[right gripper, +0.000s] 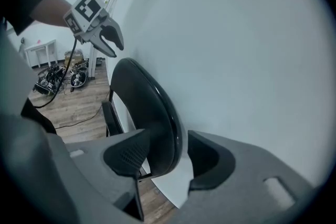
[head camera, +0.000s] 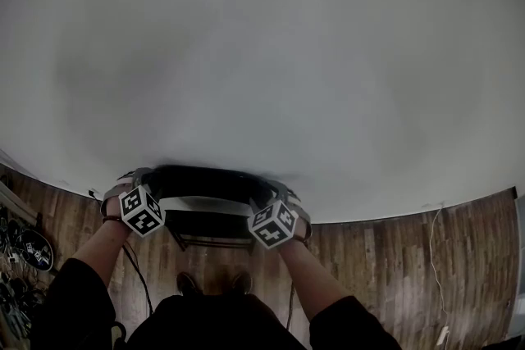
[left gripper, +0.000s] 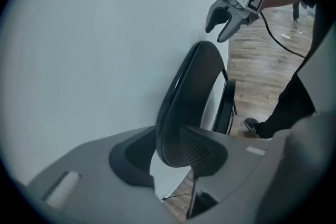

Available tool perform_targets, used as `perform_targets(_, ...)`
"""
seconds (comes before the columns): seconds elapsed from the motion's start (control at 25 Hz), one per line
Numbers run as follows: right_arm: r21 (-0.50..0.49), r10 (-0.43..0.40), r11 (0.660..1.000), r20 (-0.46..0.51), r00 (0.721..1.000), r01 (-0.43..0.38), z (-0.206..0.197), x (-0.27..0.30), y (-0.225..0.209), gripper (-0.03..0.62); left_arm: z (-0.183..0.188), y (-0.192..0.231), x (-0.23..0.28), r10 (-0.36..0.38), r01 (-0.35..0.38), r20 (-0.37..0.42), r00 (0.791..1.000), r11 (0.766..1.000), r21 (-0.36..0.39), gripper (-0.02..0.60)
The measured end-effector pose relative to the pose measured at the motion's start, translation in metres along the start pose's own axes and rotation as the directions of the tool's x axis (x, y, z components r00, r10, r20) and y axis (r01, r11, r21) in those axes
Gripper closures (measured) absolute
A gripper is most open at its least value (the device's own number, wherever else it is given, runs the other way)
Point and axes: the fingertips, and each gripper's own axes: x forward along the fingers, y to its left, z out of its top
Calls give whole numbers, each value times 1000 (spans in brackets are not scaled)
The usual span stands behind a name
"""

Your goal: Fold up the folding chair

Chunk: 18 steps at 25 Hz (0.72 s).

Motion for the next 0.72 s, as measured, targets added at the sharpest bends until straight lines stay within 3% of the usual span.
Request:
perform_targets(0.16,19,40,999,74,996,-41,13,-15,11,370,0,-18,-22,-23,26,30,999,994,-109,440)
perform_targets(0.4,45,104,993,132,986,-111,23,-30,45,370,-4,-42,-54,-27,41,79,996,982,-183,440)
perform_targets(0.72,157,161,968,201,966,-194,30,-66,107,399,-6,-79,-95,-37,106,235,971,951,-289,456)
